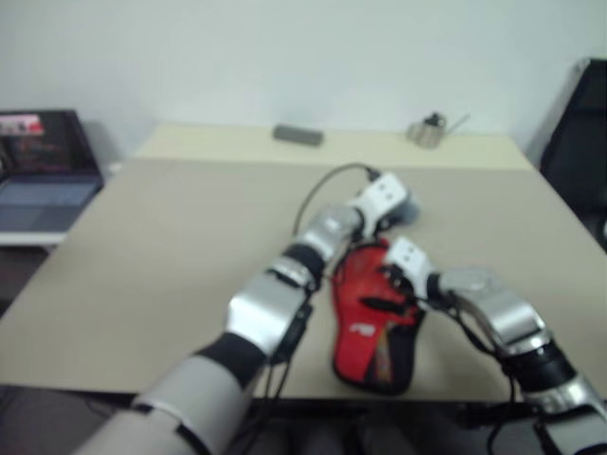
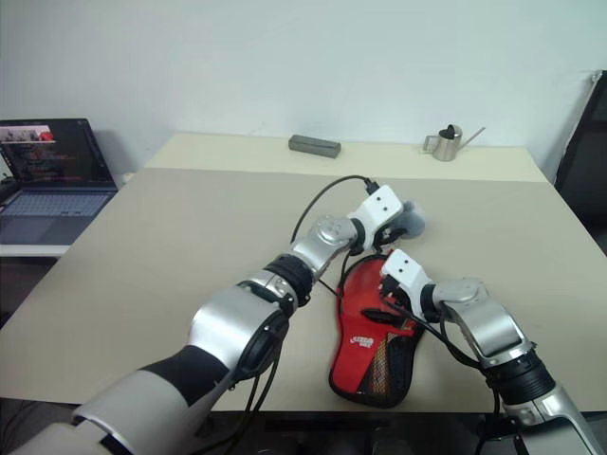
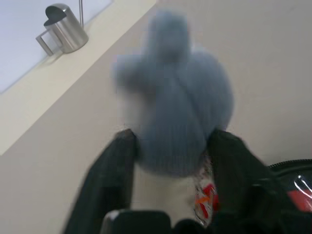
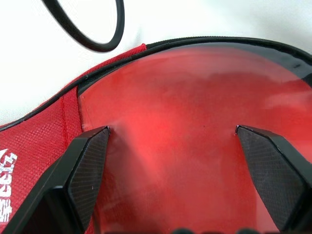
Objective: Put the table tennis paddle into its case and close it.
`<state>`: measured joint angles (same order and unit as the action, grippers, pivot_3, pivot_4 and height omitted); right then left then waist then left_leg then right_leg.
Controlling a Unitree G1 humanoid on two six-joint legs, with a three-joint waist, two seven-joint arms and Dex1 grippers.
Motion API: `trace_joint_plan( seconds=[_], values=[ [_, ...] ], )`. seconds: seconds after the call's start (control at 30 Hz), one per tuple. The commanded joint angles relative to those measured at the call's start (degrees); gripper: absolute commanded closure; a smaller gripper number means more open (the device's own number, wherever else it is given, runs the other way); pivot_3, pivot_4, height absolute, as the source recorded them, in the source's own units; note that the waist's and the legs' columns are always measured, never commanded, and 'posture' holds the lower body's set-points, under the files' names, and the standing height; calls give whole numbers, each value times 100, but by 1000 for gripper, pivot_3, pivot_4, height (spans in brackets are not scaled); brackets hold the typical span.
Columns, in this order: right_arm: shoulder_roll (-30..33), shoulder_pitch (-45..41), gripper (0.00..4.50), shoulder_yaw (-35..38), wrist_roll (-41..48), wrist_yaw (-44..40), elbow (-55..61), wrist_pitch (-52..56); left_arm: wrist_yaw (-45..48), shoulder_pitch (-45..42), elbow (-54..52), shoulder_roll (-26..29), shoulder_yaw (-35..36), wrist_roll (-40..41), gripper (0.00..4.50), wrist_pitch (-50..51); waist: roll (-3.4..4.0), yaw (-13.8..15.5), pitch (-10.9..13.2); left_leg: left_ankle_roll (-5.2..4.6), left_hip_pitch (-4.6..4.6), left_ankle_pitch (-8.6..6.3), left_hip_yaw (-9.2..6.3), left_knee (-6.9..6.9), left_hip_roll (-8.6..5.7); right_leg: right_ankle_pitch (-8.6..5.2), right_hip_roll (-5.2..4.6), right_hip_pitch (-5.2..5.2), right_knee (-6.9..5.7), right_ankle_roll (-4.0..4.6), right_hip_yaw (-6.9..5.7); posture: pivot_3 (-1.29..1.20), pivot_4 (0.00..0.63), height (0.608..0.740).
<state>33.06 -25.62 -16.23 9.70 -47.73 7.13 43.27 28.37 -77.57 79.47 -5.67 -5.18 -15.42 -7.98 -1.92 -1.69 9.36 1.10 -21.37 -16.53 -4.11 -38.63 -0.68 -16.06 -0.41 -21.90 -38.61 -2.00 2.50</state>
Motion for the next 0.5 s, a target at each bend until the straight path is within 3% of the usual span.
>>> trace_joint_plan(
  seconds=[0.03,0.3,0.5],
  values=[
    [-10,352,0,-614,-126,-150,-483,436,213,-229,-248,189,148,174,1449,-134,5,-7,-3,0,0,0,0,0,0,0,0,0,0,0,0,0,150,740],
    [-48,197,0,-581,-145,-212,-635,369,1087,-183,-450,1042,657,751,1449,-262,13,-22,-7,0,6,0,1,7,2,-1,1,0,-1,-2,1,0,150,740],
    [-27,94,0,-449,-79,-269,-651,401,3445,315,-1070,1693,1035,1612,1449,-4,18,-27,-9,2,8,1,3,9,3,3,2,-1,-2,7,0,0,150,740]
  ],
)
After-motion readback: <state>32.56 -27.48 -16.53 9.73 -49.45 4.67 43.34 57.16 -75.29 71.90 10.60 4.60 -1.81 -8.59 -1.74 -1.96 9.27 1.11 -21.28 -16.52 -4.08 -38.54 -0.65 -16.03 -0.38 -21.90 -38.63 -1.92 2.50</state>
